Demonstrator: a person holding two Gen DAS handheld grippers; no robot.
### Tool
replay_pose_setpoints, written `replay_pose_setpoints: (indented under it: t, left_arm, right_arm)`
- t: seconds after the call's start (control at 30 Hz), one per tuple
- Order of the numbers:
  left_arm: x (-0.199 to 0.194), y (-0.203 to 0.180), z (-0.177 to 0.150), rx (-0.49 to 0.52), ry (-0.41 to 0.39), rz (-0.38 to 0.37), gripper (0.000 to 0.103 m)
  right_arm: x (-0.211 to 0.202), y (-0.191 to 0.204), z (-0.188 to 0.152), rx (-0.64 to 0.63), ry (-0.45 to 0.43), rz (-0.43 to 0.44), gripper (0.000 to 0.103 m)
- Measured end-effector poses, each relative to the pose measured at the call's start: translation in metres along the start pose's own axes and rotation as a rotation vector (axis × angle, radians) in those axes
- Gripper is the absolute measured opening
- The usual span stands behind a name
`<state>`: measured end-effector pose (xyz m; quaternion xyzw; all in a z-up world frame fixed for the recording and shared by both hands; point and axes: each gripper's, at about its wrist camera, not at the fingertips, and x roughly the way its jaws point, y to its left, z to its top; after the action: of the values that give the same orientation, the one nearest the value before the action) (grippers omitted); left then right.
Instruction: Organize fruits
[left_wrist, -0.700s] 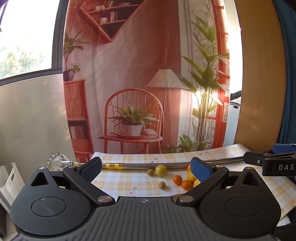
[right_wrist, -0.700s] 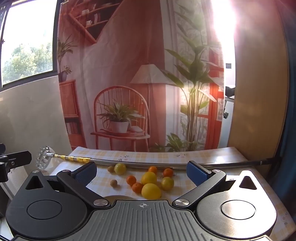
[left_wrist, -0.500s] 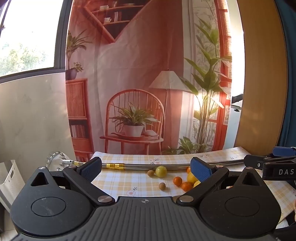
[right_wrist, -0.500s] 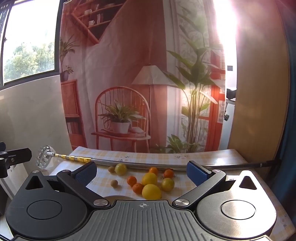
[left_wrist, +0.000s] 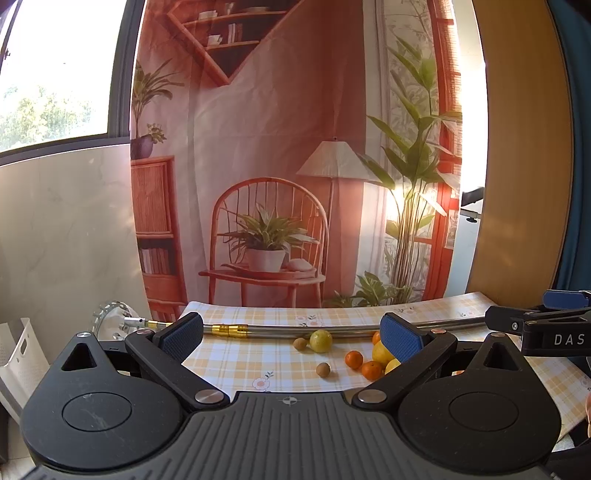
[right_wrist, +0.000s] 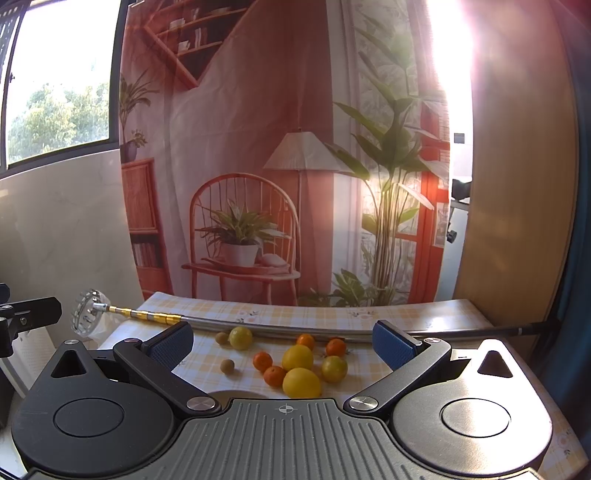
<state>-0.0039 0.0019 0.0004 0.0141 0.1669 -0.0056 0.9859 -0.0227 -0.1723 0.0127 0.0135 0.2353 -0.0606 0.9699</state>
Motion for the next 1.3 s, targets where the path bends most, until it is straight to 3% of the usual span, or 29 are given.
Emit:
replay_pose_setpoints:
  t: [1.3]
  left_arm:
    - [-0.002, -0.0006, -0.0009, -0.009, -0.004, -0.004, 0.103]
  right_arm:
    - [0.0014, 0.0026, -0.0001, -0.009, -0.006, -0.006, 0.103]
